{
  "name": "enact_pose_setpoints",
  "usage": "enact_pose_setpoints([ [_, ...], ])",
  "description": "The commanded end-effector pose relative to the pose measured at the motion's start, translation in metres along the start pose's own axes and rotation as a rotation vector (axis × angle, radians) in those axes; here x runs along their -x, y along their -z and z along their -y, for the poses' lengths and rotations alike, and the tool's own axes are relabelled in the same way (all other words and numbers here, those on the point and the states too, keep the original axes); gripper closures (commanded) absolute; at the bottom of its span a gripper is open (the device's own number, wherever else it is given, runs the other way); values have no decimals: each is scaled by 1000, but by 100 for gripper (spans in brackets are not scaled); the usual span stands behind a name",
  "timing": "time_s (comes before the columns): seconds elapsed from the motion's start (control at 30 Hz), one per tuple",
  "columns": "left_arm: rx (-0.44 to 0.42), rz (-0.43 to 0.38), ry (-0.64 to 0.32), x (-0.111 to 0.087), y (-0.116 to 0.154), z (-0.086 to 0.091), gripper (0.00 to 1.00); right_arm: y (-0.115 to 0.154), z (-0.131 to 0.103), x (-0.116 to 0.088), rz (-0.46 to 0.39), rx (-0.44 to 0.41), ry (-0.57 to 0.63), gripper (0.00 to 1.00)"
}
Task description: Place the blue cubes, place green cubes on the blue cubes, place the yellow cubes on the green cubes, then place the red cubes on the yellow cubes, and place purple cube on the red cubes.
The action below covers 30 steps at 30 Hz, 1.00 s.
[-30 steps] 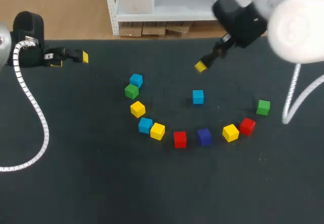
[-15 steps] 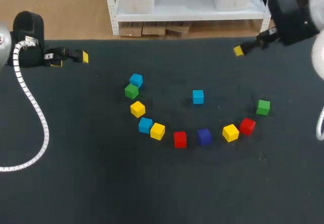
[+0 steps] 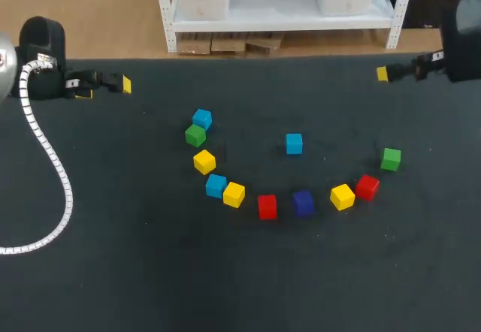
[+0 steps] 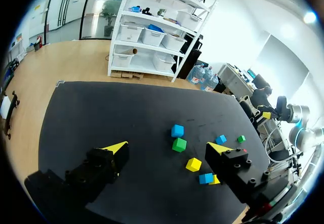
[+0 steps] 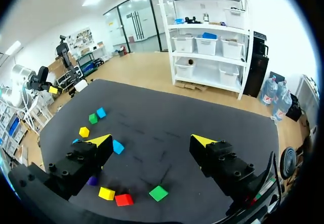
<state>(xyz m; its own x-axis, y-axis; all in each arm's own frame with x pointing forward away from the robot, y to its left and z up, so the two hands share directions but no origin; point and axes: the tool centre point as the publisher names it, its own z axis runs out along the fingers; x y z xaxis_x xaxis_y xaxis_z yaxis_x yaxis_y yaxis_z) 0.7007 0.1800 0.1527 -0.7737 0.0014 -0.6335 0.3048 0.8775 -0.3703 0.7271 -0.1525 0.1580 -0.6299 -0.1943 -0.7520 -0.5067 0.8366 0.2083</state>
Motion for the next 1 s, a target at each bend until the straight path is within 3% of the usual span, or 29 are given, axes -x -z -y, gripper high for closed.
enact_pose_setpoints([
  [0.03,-15,6,-3,-1,0,-3,0,2,-3,0,-10,-26,-2,0],
  [0.67,-15,6,-3,-1,0,-3,0,2,-3,0,-10,-21,-2,0],
  [0.73,48,-31,-57,0,1,3,0,2,-3,0,-10,-21,-2,0],
  [0.83,51,-95,-131,3,2,16,0,2,-3,0,-10,-21,-2,0],
  [1.0,90,-298,-304,3,-14,43,0,2,-3,0,-10,-21,-2,0],
])
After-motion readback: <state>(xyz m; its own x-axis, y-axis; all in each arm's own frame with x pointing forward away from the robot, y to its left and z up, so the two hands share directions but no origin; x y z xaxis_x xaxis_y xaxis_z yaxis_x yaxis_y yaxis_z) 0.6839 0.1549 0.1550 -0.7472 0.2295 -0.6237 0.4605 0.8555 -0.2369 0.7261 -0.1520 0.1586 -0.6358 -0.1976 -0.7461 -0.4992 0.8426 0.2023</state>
